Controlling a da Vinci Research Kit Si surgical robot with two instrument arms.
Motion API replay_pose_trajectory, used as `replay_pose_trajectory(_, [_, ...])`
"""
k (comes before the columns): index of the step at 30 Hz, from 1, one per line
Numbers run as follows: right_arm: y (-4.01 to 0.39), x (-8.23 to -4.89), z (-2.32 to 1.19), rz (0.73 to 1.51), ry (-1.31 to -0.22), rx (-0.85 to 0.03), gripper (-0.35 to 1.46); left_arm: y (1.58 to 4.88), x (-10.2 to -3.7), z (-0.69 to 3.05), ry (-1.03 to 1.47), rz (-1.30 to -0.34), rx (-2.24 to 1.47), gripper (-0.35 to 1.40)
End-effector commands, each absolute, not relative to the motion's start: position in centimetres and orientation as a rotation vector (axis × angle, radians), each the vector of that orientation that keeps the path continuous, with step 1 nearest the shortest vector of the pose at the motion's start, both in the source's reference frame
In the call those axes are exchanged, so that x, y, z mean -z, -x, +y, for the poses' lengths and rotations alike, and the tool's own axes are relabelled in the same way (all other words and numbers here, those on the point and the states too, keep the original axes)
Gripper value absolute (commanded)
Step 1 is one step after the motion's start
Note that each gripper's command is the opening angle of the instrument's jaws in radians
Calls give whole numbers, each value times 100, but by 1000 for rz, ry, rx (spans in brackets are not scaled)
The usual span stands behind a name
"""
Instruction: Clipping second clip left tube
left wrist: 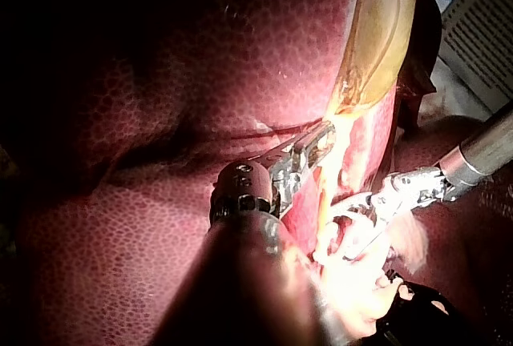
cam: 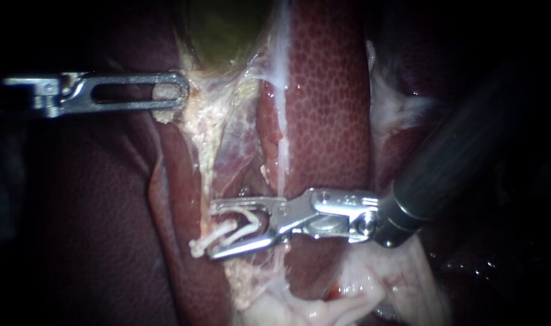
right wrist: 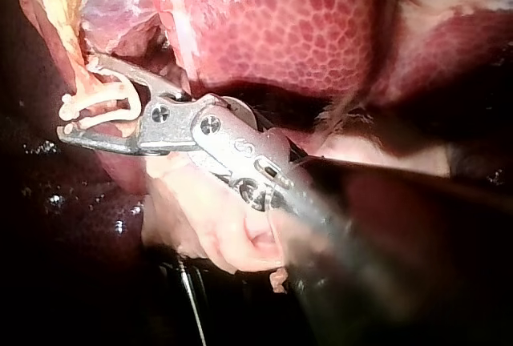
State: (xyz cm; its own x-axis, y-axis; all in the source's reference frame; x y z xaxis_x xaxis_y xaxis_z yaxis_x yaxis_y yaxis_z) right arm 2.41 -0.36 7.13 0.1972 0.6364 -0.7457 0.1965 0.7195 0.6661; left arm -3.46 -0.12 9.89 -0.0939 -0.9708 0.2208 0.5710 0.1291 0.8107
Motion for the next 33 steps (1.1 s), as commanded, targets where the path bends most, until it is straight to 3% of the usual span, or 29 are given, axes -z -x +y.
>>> replay_pose_trajectory(1, [-239, -712, -33, 1369, -755, -357, 59, 346, -988, -12, -555, -946, 1406, -35])
replay_pose_trajectory(17, [-236, -707, -25, 1368, -755, -366, 59, 346, -988, -12, -555, -946, 1407, -35])
replay_pose_trajectory(33, [-257, -690, -47, 1371, -809, -327, 59, 348, -988, -12, -555, -946, 1407, -35])
